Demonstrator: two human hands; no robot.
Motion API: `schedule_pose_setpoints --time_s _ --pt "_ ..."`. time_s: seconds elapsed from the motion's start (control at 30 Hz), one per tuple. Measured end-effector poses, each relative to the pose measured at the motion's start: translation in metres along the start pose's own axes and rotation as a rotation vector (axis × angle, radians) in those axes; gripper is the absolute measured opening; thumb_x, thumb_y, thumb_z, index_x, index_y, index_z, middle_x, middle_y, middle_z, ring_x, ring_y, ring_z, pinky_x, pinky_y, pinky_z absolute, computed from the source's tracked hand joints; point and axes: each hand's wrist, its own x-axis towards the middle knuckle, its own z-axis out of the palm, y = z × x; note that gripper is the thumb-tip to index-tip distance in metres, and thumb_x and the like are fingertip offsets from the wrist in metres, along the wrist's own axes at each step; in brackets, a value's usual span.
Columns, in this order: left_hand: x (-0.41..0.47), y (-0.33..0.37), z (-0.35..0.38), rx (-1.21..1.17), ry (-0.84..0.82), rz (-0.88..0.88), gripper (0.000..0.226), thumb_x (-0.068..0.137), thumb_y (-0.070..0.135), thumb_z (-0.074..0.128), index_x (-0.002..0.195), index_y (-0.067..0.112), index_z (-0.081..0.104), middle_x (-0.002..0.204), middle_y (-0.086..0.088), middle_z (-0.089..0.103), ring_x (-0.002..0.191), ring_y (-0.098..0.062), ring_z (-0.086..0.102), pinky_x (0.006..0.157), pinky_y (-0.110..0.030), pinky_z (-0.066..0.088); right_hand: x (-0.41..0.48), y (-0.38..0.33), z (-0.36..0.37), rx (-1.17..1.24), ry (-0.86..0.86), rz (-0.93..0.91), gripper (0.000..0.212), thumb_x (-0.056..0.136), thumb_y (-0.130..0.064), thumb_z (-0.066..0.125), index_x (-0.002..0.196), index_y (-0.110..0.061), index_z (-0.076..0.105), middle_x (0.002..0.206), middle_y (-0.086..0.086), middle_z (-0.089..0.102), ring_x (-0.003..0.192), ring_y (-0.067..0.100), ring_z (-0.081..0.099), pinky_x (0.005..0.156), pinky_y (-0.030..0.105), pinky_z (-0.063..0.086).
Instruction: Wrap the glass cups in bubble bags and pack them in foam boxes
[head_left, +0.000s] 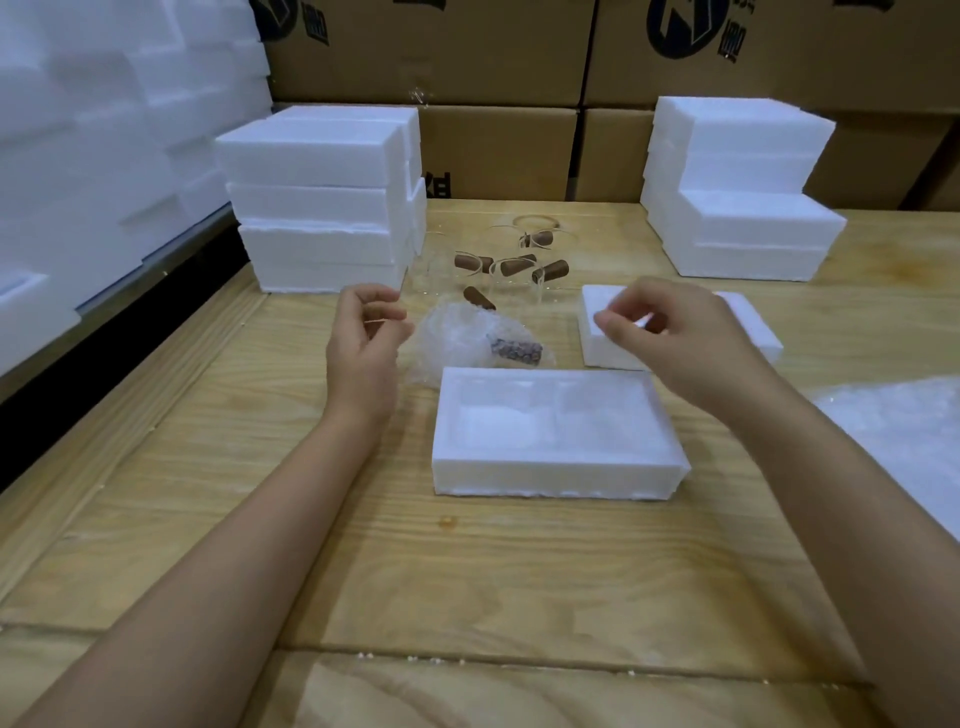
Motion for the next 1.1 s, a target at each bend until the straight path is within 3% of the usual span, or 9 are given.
schedule_pose_setpoints --time_s 0.13,0.2,0.33,0.53,0.67,0.73,0.9,0.97,1.1 --pt "0.009 -0.006 -0.002 0.003 -0.197 -0.168 0.055 0.062 0.011 0.048 0.117 0.018 0.055 0.111 -0.009 0.063 0.098 -0.023 0.06 0.074 -0.022 0.051 0.025 -0.017 0.036 -0.134 -0.43 0.113 0.029 0.091 -0.042 0.057 0.114 -0.025 0.058 0.105 -0.005 0.061 0.084 0.01 0.058 0.067 0.021 0.046" --pt "0.012 -0.009 -0.005 0.042 -0.338 -0.205 0.061 0.065 0.002 0.054 0.124 0.018 0.054 0.11 -0.01 0.067 0.098 -0.024 0.065 0.077 -0.025 0.052 0.033 -0.018 0.049 -0.134 -0.502 0.156 0.035 0.092 -0.039 0.057 0.12 -0.02 0.055 0.107 0.0 0.061 0.081 0.015 0.056 0.073 0.029 0.046" --pt "0.011 -0.014 -0.007 0.179 -0.469 -0.128 0.064 0.078 -0.009 0.068 0.132 0.02 0.051 0.12 -0.004 0.065 0.109 -0.012 0.063 0.09 -0.022 0.05 0.04 -0.015 0.058 -0.048 -0.46 0.186 0.025 0.091 -0.029 0.061 0.112 -0.016 0.059 0.085 -0.001 0.058 0.069 0.015 0.053 0.064 0.027 0.044" --pt "0.013 -0.004 -0.004 0.07 -0.37 -0.042 0.059 0.089 -0.005 0.06 0.142 0.015 0.044 0.124 -0.006 0.062 0.116 -0.016 0.059 0.103 -0.036 0.046 0.036 -0.017 0.056 0.105 -0.193 0.049 0.017 0.095 -0.027 0.053 0.096 -0.012 0.063 0.08 0.0 0.057 0.071 0.016 0.048 0.061 0.028 0.039" --pt "0.019 0.015 0.001 0.03 -0.341 0.065 0.043 0.087 0.039 0.062 0.128 0.044 0.051 0.083 0.014 0.065 0.086 0.003 0.063 0.08 -0.012 0.048 0.029 -0.021 0.044 0.347 -0.072 0.007 0.019 0.099 -0.03 0.046 0.089 -0.025 0.061 0.066 -0.01 0.054 0.062 0.008 0.047 0.056 0.022 0.04" --pt "0.021 0.022 0.009 0.011 -0.339 0.08 0.044 0.08 0.051 0.06 0.123 0.042 0.055 0.083 0.012 0.066 0.077 -0.001 0.063 0.07 -0.016 0.051 0.026 -0.02 0.04 0.447 -0.046 0.035 0.016 0.1 -0.031 0.044 0.094 -0.029 0.059 0.062 -0.01 0.053 0.059 0.004 0.047 0.063 0.023 0.041" --pt "0.01 0.02 0.031 -0.006 -0.187 0.044 0.038 0.082 0.058 0.051 0.088 0.025 0.07 0.063 -0.002 0.058 0.043 -0.013 0.047 0.044 -0.028 0.046 0.022 -0.013 0.031 0.481 -0.077 0.084 0.04 0.102 -0.027 0.04 0.091 0.009 0.052 0.05 -0.009 0.041 0.046 0.005 0.037 0.054 0.022 0.031" --pt "0.007 0.016 0.032 0.0 -0.143 0.019 0.041 0.091 0.053 0.053 0.072 0.018 0.064 0.047 0.001 0.046 0.036 -0.013 0.043 0.037 -0.025 0.039 0.02 -0.008 0.029 0.498 -0.141 0.092 0.043 0.102 -0.027 0.04 0.087 0.012 0.049 0.049 -0.004 0.036 0.043 0.008 0.03 0.047 0.022 0.024" --pt "0.004 0.016 0.034 0.025 -0.156 0.051 0.041 0.096 0.039 0.054 0.056 0.034 0.06 0.038 0.011 0.041 0.032 -0.008 0.039 0.035 -0.02 0.034 0.016 -0.002 0.027 0.578 -0.17 0.109 0.042 0.101 -0.027 0.043 0.077 0.008 0.045 0.052 -0.002 0.031 0.044 0.01 0.029 0.046 0.022 0.022"
